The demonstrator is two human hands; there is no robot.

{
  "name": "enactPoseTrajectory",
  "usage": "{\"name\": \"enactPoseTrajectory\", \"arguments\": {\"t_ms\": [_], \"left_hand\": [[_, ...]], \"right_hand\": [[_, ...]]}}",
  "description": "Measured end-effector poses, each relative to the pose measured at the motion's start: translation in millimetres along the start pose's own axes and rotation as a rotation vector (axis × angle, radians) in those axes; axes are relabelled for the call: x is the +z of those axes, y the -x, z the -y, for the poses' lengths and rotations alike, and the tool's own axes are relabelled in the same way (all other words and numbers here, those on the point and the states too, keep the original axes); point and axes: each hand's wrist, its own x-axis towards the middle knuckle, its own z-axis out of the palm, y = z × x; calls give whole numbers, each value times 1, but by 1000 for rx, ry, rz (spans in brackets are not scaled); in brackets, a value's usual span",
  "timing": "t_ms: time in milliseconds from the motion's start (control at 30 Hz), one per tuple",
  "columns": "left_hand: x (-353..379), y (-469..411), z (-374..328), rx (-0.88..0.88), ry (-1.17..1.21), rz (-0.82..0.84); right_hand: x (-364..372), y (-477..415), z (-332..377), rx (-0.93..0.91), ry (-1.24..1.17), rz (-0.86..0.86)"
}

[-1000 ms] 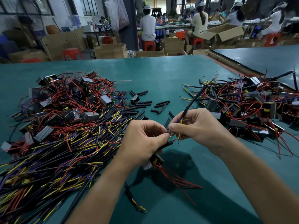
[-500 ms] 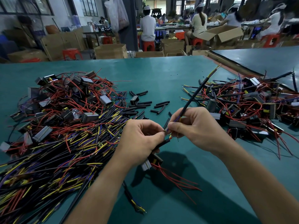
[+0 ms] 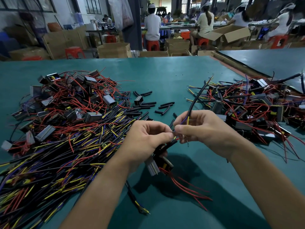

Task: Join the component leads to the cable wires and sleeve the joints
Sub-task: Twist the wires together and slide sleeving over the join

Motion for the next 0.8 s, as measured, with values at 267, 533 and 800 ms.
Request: {"name": "enactPoseTrajectory", "arguments": {"t_ms": [267, 533, 800], "left_hand": [[-7, 0, -2, -184, 135, 147], [-10, 2, 0, -157, 182, 303], [-11, 1, -2, -159, 228, 293]], "right_hand": [[-3, 5, 4, -131, 137, 109], [0, 5, 3, -113, 59, 144], [-5, 6, 4, -144, 35, 157]]}}
